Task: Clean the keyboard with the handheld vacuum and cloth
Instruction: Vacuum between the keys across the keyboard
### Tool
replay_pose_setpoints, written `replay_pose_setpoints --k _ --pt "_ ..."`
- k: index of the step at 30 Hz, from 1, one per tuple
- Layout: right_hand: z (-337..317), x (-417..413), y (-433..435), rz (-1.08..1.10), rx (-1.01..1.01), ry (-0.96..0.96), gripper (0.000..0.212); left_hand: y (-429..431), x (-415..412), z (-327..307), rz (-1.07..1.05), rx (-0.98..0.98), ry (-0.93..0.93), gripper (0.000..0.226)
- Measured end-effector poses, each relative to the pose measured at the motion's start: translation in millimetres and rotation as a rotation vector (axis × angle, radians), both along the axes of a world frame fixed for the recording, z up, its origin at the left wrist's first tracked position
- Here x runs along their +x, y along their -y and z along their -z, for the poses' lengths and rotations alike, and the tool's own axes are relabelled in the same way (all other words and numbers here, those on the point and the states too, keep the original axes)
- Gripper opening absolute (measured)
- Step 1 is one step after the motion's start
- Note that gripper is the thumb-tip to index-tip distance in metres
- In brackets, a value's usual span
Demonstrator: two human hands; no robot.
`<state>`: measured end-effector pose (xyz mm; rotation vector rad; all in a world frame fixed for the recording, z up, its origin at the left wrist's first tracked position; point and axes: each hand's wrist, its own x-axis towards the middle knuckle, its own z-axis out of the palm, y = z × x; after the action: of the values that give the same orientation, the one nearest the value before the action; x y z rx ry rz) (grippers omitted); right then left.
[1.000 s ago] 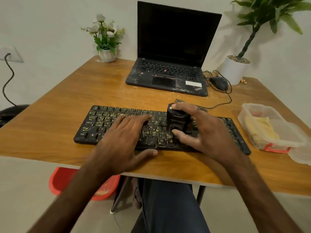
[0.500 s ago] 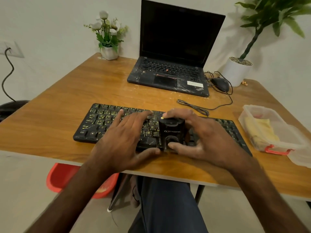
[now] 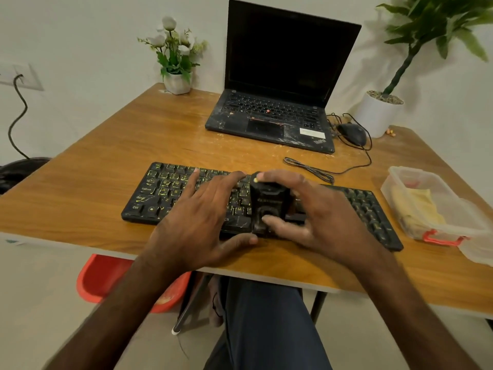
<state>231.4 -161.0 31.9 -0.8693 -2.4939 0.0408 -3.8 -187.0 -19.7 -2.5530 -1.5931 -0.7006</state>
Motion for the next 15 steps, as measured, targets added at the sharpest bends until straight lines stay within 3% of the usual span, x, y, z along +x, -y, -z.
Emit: replay_pose_setpoints --k 4,9,15 --pt "-3 -6 -14 0.066 0.016 0.009 0.059 1 0 -1 0.0 -0.01 0.02 0.098" --pt "-4 2 5 -0.059 -0.076 -0.006 0.06 1 -2 1 0.006 0.026 -0.012 0.102" --pt "-5 3 -6 0.065 -0.025 -0.071 0.062 2 -1 -1 0.007 0.026 -0.011 0.103"
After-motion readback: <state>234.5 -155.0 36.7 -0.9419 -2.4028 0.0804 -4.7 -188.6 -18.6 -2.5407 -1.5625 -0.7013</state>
